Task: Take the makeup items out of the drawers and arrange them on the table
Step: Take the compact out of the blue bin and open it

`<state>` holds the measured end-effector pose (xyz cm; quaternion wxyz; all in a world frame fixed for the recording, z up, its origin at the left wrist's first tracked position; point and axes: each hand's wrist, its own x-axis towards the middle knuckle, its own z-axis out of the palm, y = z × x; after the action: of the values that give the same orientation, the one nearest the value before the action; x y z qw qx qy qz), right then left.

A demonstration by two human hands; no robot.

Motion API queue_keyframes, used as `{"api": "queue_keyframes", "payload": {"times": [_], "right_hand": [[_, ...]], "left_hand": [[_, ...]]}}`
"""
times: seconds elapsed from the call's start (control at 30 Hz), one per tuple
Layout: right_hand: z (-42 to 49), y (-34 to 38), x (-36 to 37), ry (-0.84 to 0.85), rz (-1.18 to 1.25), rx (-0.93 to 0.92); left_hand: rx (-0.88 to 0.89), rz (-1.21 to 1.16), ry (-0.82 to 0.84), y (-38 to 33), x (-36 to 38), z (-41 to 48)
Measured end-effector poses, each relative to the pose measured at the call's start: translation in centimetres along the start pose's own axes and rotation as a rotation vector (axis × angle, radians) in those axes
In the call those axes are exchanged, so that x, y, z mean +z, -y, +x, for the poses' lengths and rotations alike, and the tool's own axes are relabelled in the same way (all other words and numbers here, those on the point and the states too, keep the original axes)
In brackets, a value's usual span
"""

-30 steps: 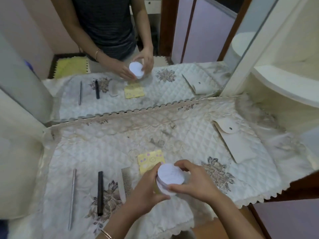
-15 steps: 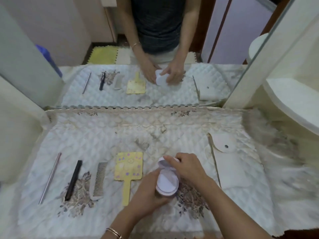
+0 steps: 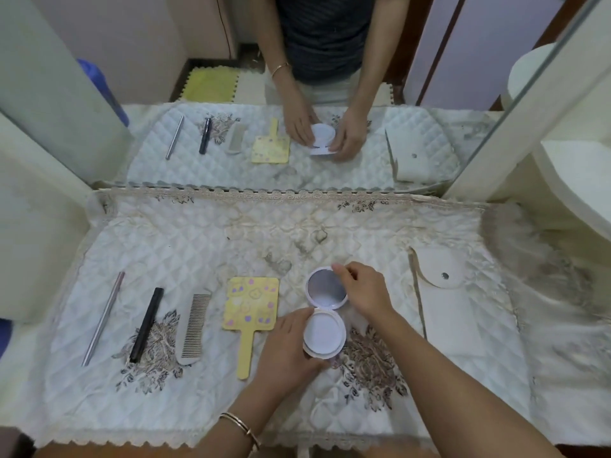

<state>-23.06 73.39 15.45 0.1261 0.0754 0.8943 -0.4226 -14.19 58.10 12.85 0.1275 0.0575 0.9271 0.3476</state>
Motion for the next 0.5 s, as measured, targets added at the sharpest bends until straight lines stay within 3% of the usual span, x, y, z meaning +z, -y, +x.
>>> {"api": "queue_keyframes", "payload": {"times": [0.33, 0.5], "right_hand": [[-1.9, -0.6, 0.8, 0.026, 0.153, 0.059], [-3.8, -1.1, 0.8, -0.004, 0.232, 0.134]], "left_hand": [[0.105, 0.094, -0.017, 0.7, 0.6, -0.4], [0.131, 0.105, 0.058, 0.9, 0.2, -0.1]]}}
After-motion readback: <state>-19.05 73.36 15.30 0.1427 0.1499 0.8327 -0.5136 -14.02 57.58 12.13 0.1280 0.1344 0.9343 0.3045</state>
